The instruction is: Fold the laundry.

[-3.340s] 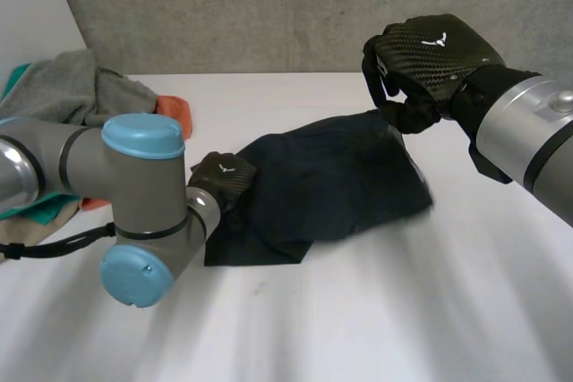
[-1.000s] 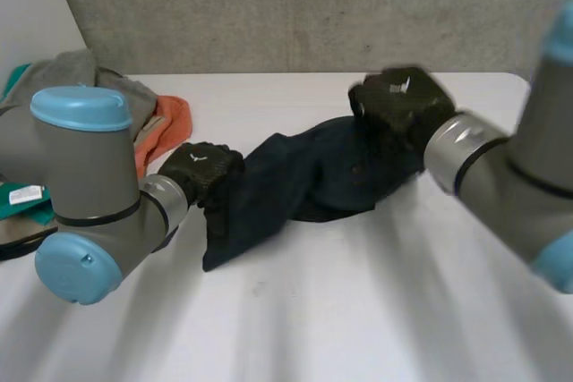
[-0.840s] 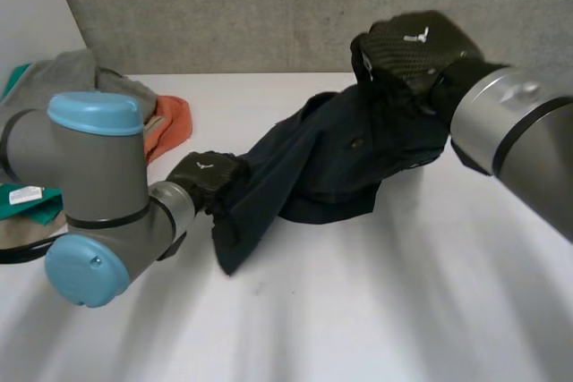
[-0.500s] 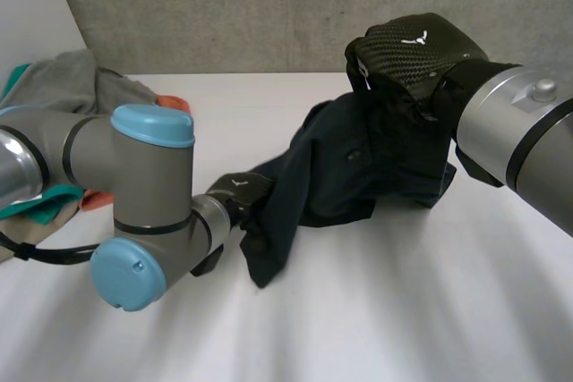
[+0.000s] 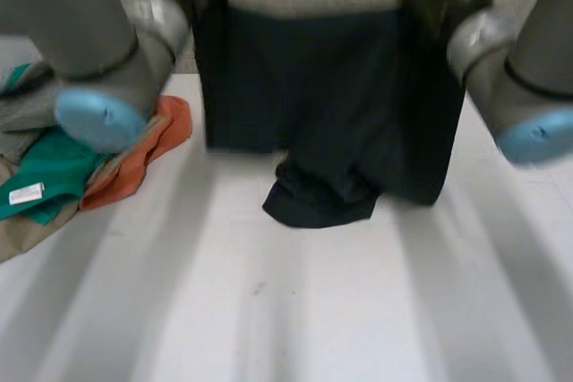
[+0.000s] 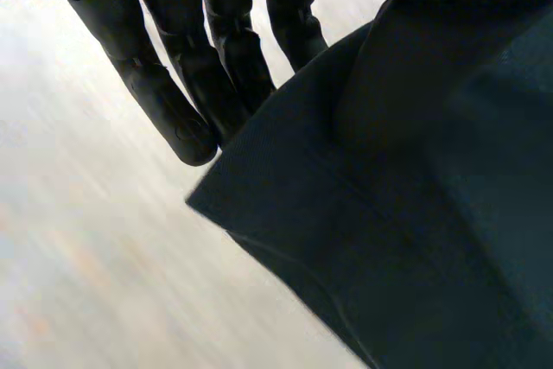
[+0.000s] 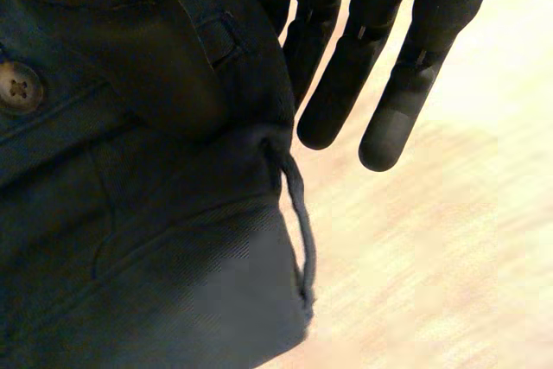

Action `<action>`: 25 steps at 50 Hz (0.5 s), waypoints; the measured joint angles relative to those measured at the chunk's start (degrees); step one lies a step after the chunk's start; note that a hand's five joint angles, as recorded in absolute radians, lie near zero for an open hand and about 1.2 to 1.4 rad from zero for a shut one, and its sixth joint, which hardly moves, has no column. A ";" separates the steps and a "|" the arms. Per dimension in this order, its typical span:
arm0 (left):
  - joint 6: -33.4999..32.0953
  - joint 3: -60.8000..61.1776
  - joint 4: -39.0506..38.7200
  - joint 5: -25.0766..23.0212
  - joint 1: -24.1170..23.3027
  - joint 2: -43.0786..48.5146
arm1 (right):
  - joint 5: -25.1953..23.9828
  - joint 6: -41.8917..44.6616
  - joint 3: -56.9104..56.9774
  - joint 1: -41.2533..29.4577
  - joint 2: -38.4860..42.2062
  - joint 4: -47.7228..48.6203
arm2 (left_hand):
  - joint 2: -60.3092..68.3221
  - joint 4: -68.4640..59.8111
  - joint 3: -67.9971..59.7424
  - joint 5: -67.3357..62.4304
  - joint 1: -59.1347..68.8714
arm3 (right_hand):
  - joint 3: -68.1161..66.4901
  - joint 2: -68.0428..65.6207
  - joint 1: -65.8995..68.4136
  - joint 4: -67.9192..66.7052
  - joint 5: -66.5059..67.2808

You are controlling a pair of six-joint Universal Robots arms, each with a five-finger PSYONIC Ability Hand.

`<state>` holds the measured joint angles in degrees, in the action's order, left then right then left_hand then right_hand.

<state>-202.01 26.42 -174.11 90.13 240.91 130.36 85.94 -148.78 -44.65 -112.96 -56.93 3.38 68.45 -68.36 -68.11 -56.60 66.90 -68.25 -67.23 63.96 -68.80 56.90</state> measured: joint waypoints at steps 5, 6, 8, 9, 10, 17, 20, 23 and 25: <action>-2.17 -13.71 -14.05 0.85 -0.37 1.21 | 1.75 -5.12 8.42 0.19 2.16 22.48 | 0.00 -0.01 0.00 0.00 0.00 | -0.01 0.00 0.00 0.00 0.00; -2.27 -14.83 -15.92 1.12 -0.39 1.16 | 1.79 -5.97 8.96 0.21 2.20 25.81 | 0.00 0.00 0.00 0.00 0.00 | -0.01 0.00 0.00 0.00 0.00; -2.38 -16.41 -19.78 1.92 -0.37 0.82 | 1.50 -7.42 9.28 0.21 2.11 31.12 | 0.00 -0.01 0.00 0.00 0.00 | -0.01 0.00 0.00 0.00 0.08; -2.35 -16.32 -21.23 2.36 -0.33 0.44 | 0.98 -8.31 8.85 0.18 1.89 33.85 | 0.00 0.00 0.00 0.00 0.00 | -0.01 0.00 0.00 0.00 0.14; -2.33 -15.95 -21.78 2.58 -0.30 0.19 | 0.66 -8.60 8.45 0.17 1.74 34.51 | 0.00 0.00 0.00 0.00 0.00 | -0.01 0.00 0.00 0.00 0.14; -1.82 -2.23 -21.78 3.19 0.80 -3.58 | -2.36 -9.14 -0.01 0.35 -0.14 30.00 | 0.01 0.00 0.00 0.00 0.00 | -0.01 0.00 0.00 0.00 0.16; -1.63 8.32 -21.23 2.70 1.30 -5.56 | -2.97 -8.60 -7.17 0.52 -1.10 25.94 | 0.05 -0.01 0.00 0.00 0.00 | -0.03 0.00 0.00 0.00 0.16; -1.64 17.52 -20.94 1.75 1.51 -6.62 | -2.91 -7.62 -14.11 0.59 -1.65 22.56 | 0.05 -0.02 0.00 0.00 0.00 | -0.02 0.00 0.00 0.00 0.16; -1.68 23.61 -20.79 0.78 1.53 -6.93 | -2.66 -6.47 -19.16 0.64 -1.77 20.21 | 0.05 -0.02 0.00 0.00 0.00 | -0.01 0.00 0.00 0.00 0.15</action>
<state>-203.68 50.04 -194.90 90.91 242.45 123.43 83.28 -155.25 -63.81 -112.32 -58.70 23.59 68.50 -68.38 -68.11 -56.60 66.90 -68.26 -67.23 63.96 -68.80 57.04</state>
